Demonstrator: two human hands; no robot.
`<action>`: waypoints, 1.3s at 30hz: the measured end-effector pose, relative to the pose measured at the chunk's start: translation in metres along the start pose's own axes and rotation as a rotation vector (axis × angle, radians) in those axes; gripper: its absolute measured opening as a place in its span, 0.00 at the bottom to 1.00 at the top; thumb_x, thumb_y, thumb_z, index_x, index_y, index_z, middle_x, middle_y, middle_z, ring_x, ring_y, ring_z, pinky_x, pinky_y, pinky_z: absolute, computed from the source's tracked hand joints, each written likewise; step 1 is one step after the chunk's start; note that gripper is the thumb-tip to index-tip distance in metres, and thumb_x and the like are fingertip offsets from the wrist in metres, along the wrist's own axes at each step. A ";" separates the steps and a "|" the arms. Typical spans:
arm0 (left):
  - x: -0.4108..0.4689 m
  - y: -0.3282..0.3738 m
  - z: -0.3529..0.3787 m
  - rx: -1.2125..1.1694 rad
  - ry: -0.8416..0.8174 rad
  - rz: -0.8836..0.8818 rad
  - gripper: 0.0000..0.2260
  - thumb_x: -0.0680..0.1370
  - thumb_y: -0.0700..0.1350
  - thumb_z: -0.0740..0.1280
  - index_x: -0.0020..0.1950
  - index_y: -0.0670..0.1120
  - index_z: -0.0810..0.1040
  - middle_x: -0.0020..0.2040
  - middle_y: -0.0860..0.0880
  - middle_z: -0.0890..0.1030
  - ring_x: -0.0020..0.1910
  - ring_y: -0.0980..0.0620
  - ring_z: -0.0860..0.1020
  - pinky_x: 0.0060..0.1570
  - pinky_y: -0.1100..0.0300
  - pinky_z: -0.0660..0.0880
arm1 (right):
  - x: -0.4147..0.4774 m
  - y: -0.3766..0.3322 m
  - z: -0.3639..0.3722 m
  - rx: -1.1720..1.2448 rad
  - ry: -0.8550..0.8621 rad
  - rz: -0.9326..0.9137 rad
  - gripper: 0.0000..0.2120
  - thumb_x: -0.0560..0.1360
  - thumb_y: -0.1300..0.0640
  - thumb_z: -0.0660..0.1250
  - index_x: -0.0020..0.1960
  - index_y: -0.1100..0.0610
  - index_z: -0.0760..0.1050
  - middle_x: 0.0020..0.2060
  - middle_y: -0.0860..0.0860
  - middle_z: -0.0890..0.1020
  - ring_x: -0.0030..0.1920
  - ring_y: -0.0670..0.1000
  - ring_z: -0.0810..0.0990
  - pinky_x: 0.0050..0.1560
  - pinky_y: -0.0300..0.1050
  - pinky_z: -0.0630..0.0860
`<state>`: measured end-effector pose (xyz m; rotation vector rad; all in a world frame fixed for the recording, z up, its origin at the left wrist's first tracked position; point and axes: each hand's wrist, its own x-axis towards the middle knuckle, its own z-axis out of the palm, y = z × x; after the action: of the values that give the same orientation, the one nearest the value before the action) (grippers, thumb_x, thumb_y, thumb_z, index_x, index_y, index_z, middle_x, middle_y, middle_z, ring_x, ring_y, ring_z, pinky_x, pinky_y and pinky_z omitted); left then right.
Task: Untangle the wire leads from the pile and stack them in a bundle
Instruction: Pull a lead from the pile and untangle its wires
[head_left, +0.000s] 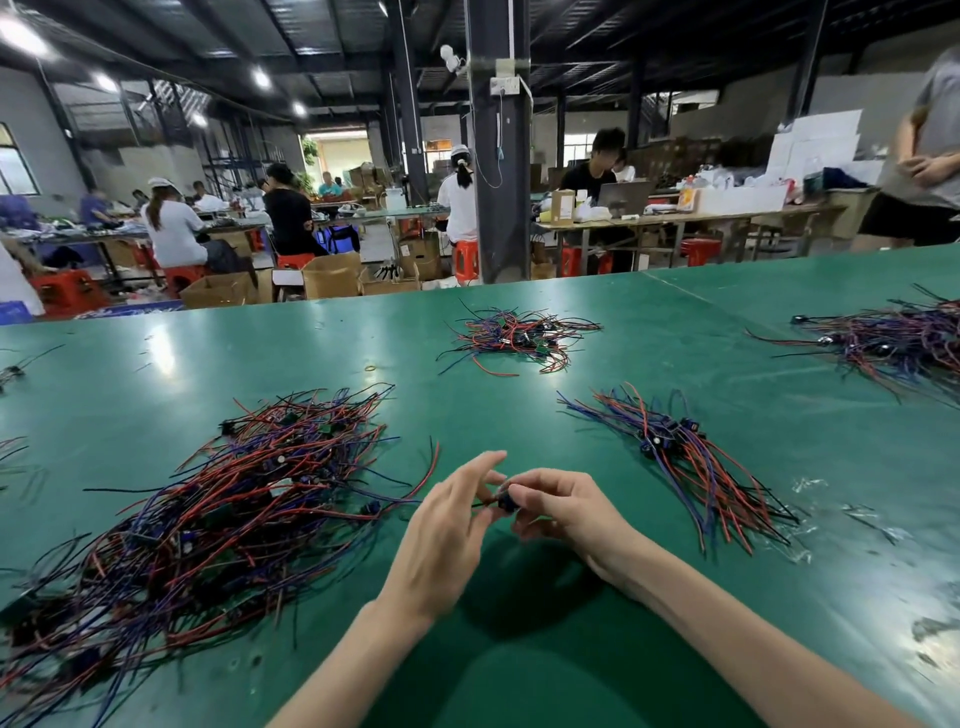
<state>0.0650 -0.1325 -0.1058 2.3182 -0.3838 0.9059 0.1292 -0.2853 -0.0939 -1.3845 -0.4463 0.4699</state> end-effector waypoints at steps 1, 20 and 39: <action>-0.001 -0.001 0.000 0.004 0.014 -0.012 0.29 0.72 0.34 0.71 0.67 0.56 0.67 0.54 0.56 0.78 0.49 0.56 0.77 0.54 0.60 0.72 | 0.001 0.000 0.001 0.008 0.031 -0.002 0.04 0.75 0.67 0.65 0.45 0.62 0.78 0.34 0.52 0.82 0.29 0.47 0.78 0.32 0.39 0.77; -0.002 -0.011 0.002 0.202 0.156 -0.236 0.17 0.75 0.37 0.67 0.64 0.42 0.73 0.61 0.47 0.74 0.60 0.53 0.68 0.63 0.62 0.62 | 0.044 0.012 -0.041 -0.805 0.622 -0.134 0.18 0.64 0.67 0.69 0.50 0.54 0.68 0.33 0.49 0.73 0.39 0.53 0.73 0.50 0.52 0.69; 0.000 -0.012 -0.008 0.617 0.004 -0.283 0.17 0.71 0.35 0.64 0.59 0.45 0.75 0.55 0.48 0.77 0.55 0.47 0.74 0.55 0.55 0.68 | 0.043 0.026 -0.037 -1.052 0.275 -0.214 0.20 0.73 0.55 0.70 0.63 0.54 0.72 0.55 0.47 0.80 0.58 0.50 0.73 0.64 0.47 0.64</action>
<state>0.0662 -0.1182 -0.1062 2.8208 0.2682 0.9799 0.1843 -0.2882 -0.1238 -2.3350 -0.6409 -0.1950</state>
